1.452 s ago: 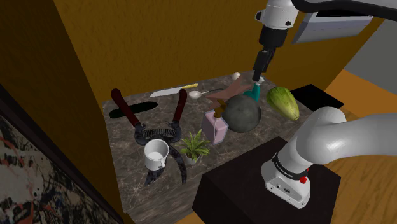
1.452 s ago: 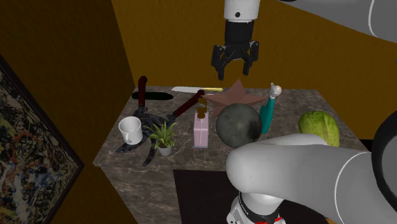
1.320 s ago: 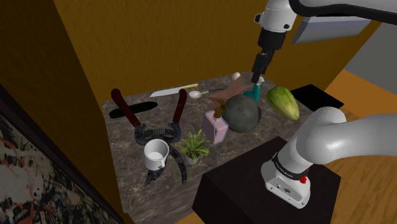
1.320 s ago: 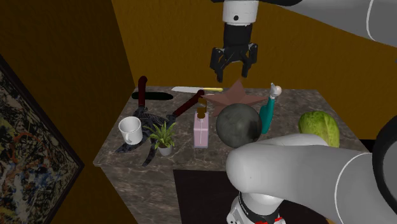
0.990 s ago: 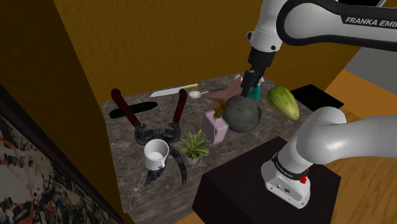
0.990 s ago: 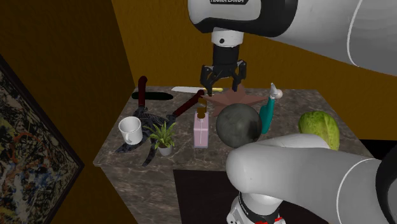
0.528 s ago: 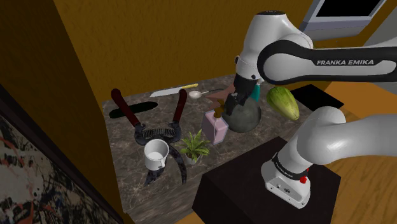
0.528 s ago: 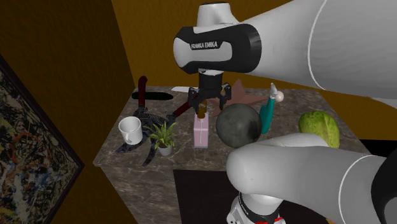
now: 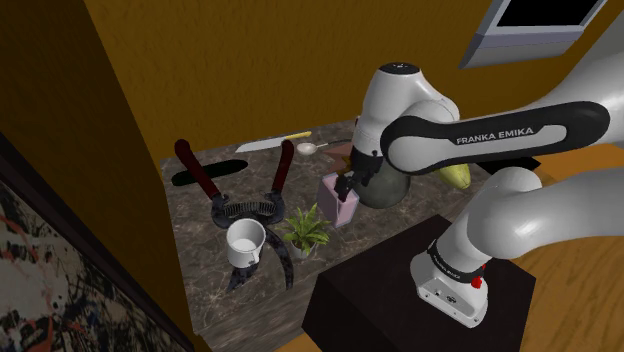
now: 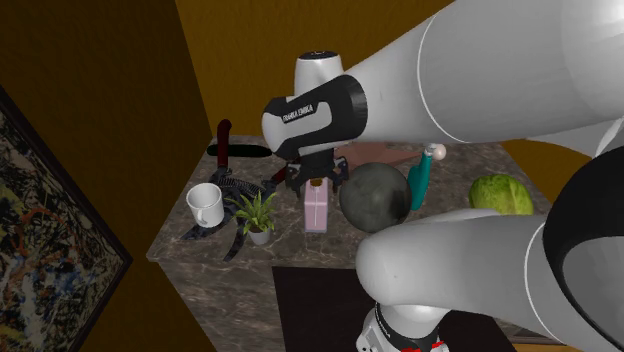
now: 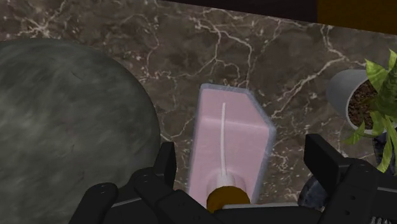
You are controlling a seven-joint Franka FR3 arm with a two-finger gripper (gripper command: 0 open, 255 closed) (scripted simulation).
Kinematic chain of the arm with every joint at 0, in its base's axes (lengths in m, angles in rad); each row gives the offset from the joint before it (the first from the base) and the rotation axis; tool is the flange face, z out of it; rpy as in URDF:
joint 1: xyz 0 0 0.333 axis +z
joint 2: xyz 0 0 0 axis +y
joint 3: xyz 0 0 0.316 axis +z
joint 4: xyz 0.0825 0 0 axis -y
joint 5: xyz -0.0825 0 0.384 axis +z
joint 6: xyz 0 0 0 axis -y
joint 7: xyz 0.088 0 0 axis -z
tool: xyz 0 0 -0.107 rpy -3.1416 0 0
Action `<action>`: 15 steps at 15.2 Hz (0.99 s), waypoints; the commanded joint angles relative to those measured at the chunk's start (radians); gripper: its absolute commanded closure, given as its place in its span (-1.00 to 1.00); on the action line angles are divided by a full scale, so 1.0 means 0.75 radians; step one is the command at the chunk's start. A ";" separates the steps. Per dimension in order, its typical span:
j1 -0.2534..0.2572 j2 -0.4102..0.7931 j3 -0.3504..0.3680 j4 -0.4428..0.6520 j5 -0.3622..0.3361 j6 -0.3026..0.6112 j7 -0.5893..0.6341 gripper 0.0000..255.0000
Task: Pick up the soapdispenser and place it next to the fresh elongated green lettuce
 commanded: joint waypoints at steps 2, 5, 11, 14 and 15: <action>0.002 0.047 0.017 -0.031 0.013 0.080 0.003 -1.00; 0.002 0.072 0.025 -0.047 0.019 0.121 0.002 -1.00; 0.002 0.073 0.025 -0.047 0.019 0.121 0.002 -1.00; 0.002 0.073 0.025 -0.046 0.019 0.121 0.002 1.00; 0.002 0.073 0.025 -0.046 0.019 0.121 0.002 1.00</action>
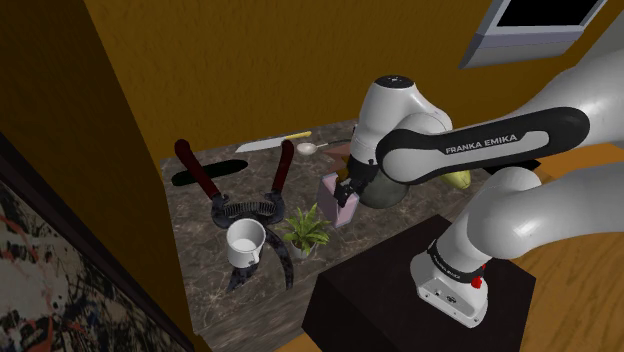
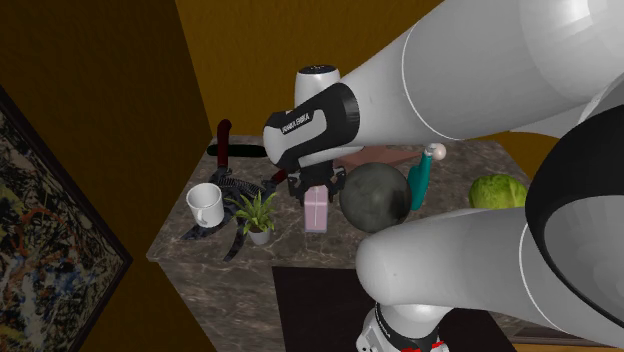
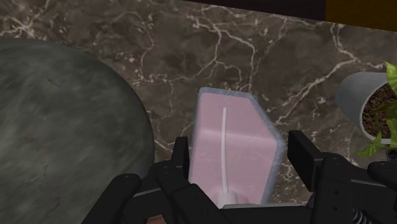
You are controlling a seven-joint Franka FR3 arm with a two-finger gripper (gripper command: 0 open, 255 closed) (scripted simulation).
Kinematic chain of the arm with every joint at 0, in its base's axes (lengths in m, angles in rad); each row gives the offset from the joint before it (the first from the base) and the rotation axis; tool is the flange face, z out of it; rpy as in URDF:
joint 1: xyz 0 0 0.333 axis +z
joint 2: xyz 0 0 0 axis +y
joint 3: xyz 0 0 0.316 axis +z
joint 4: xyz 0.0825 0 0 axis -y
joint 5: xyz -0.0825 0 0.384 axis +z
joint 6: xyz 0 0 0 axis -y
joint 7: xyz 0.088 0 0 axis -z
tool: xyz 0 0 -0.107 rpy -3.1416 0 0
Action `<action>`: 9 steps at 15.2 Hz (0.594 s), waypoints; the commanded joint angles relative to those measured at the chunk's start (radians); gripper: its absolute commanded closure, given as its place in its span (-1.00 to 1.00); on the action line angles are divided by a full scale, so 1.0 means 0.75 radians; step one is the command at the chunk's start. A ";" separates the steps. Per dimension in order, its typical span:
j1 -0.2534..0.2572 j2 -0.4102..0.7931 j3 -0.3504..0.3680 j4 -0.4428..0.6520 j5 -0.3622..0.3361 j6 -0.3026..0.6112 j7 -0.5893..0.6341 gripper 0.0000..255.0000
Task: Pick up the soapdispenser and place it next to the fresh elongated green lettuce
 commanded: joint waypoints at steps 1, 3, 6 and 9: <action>0.000 0.001 0.000 -0.001 0.000 0.002 0.000 1.00; 0.000 0.002 0.000 -0.001 0.000 0.002 0.000 1.00; 0.000 0.001 0.000 -0.001 0.000 0.001 0.000 1.00; -0.001 -0.046 -0.015 0.030 -0.011 -0.076 0.000 1.00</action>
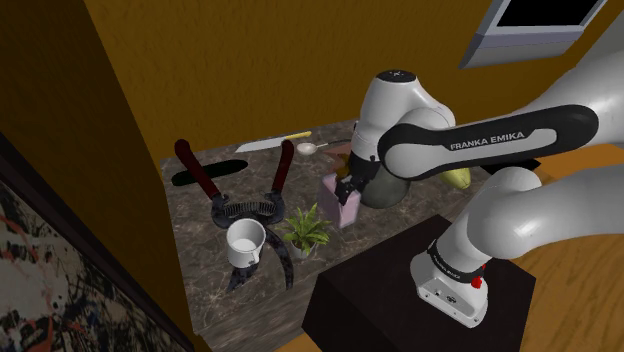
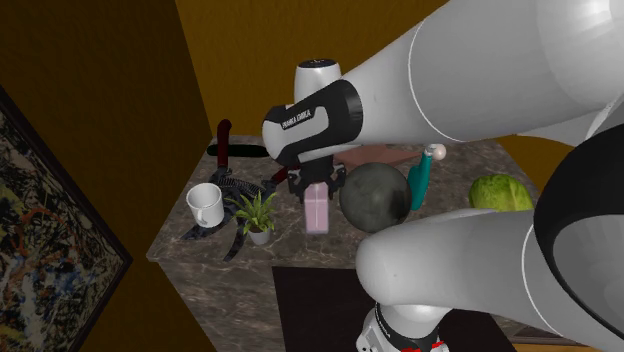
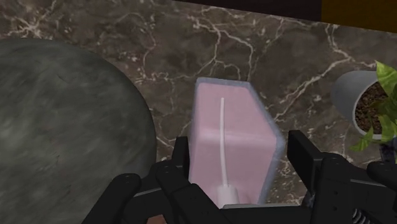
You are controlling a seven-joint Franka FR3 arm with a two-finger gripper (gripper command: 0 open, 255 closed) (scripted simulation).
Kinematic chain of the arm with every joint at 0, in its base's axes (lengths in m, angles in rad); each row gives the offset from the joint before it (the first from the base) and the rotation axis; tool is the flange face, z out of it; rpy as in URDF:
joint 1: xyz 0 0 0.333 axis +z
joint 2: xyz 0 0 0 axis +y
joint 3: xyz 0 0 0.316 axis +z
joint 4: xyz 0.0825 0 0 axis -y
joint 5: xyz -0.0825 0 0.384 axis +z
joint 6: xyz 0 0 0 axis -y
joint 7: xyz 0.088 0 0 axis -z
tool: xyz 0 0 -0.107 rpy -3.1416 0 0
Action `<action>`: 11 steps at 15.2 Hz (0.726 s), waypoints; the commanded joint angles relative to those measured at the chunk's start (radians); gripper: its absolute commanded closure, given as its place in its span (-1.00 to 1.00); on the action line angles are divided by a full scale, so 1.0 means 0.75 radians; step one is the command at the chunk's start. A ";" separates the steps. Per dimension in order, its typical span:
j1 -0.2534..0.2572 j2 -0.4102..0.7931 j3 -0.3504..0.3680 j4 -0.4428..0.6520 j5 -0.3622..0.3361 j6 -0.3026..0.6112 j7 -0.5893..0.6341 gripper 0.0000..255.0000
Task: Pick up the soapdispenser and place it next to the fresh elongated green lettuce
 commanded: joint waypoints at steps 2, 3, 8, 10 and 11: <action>-0.003 -0.040 -0.015 0.032 -0.012 -0.073 -0.001 1.00; -0.004 -0.053 -0.020 0.044 -0.016 -0.097 -0.001 1.00; -0.009 -0.107 -0.044 0.106 -0.036 -0.212 0.000 1.00; -0.011 -0.124 -0.053 0.133 -0.044 -0.256 0.000 1.00; -0.012 -0.132 -0.057 0.147 -0.048 -0.278 0.001 1.00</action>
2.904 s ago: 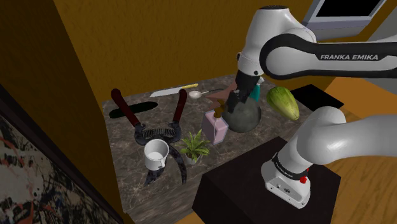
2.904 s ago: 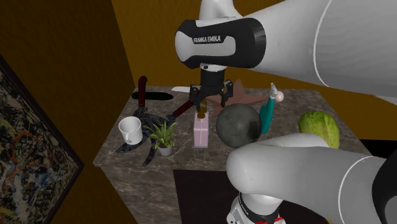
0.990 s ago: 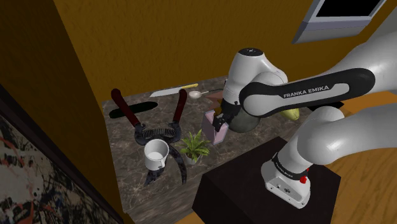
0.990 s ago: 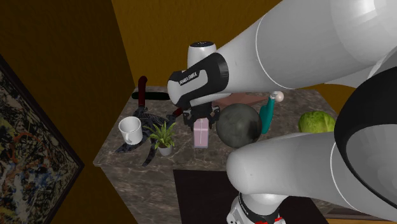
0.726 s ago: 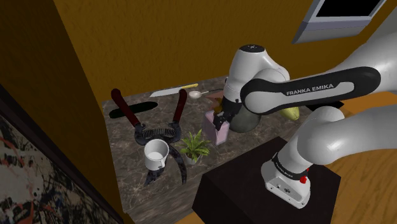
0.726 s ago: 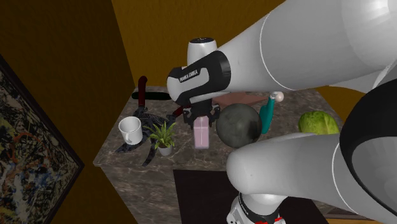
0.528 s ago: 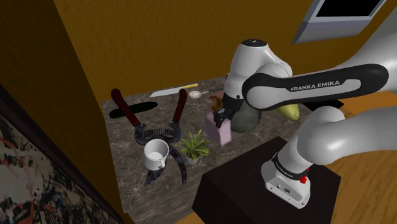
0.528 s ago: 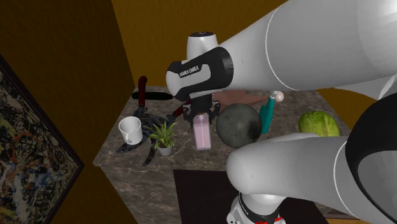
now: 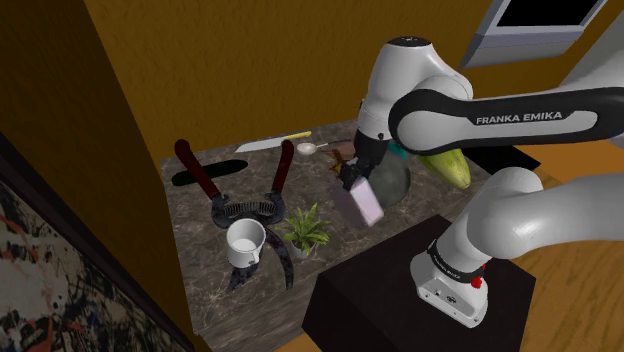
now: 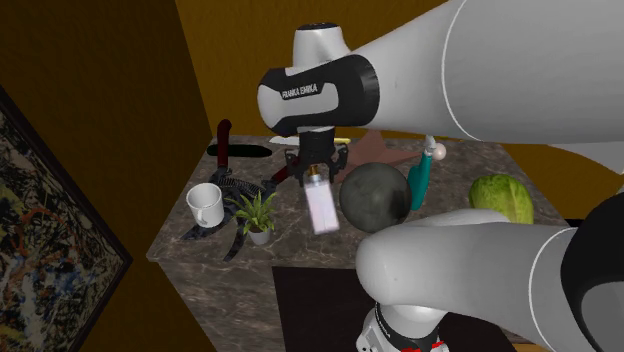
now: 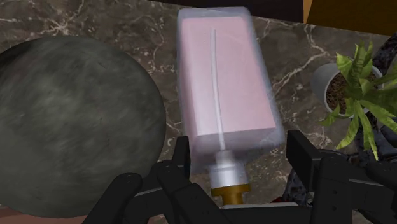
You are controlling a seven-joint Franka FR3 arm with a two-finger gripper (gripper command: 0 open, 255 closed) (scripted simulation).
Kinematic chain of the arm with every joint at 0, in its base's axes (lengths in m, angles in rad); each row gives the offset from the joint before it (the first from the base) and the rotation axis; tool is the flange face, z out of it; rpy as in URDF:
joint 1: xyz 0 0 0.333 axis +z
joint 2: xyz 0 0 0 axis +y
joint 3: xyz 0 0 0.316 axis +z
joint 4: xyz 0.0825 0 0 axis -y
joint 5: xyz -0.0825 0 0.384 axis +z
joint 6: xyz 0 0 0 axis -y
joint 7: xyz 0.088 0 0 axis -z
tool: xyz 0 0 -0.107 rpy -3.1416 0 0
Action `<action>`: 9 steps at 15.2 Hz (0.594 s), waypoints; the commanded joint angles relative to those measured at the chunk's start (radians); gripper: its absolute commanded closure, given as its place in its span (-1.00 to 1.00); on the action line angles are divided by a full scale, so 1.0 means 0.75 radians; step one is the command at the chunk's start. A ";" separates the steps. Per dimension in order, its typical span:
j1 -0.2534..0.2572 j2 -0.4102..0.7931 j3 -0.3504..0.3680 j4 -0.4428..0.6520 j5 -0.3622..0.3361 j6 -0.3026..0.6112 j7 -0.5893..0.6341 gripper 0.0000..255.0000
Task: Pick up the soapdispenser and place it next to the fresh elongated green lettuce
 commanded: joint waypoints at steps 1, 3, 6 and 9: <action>-0.003 -0.016 -0.010 0.028 -0.009 -0.045 -0.001 1.00; -0.006 -0.029 -0.018 0.057 -0.016 -0.086 -0.001 1.00; -0.010 -0.044 -0.030 0.102 -0.027 -0.147 0.000 1.00; -0.014 -0.055 -0.042 0.150 -0.038 -0.205 0.001 1.00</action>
